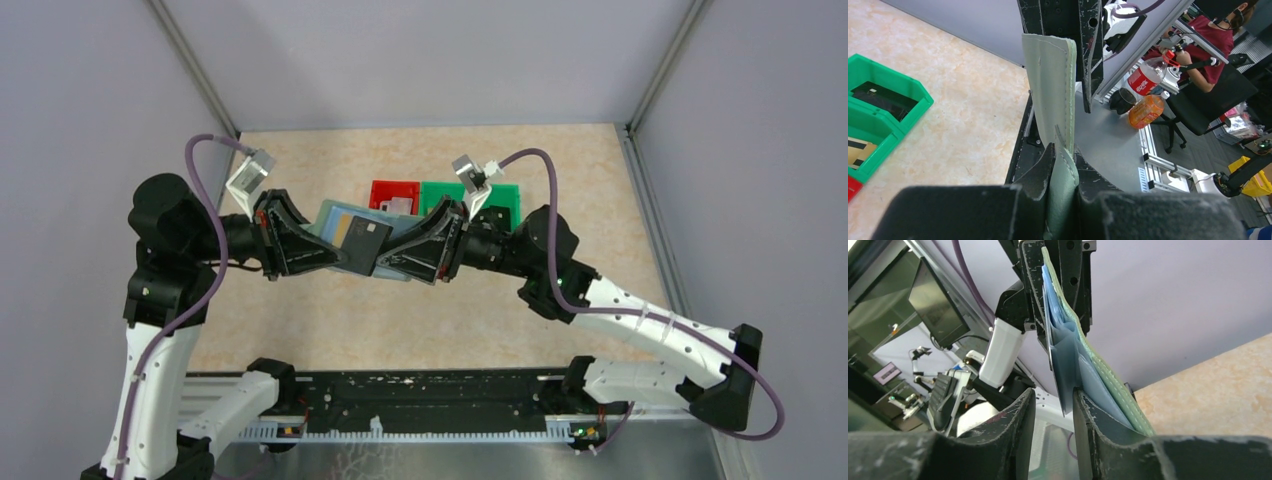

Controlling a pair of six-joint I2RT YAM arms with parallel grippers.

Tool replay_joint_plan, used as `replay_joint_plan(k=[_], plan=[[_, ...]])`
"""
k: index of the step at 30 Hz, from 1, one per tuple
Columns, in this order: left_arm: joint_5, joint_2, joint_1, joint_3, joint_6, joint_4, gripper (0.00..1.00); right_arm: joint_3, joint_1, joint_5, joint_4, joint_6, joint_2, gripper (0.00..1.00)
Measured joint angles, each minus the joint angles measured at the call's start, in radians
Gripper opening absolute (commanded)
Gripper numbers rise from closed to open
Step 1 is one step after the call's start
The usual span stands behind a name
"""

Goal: Take the credit cards out of the card holder
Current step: Remove the credit card from the card holder.

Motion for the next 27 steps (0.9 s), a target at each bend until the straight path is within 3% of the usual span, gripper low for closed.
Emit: replay_joint_plan(k=[15,20,22,27], plan=[[-0.005,0.0,0.0,0.0,0.05,-0.032,0.0,0.015,-0.025,-0.063,0.041,0.019,0.033,0.13],[-0.005,0.0,0.0,0.0,0.066,-0.046,0.0,0.018,-0.026,-0.073,0.047,0.035,0.045,0.0],[-0.005,-0.002,0.0,0.0,0.071,-0.056,0.0,0.02,-0.028,-0.074,0.046,0.037,0.05,0.0],[-0.008,-0.002,0.0,0.0,0.086,-0.068,0.11,0.019,-0.037,-0.078,0.046,0.039,0.05,0.0]])
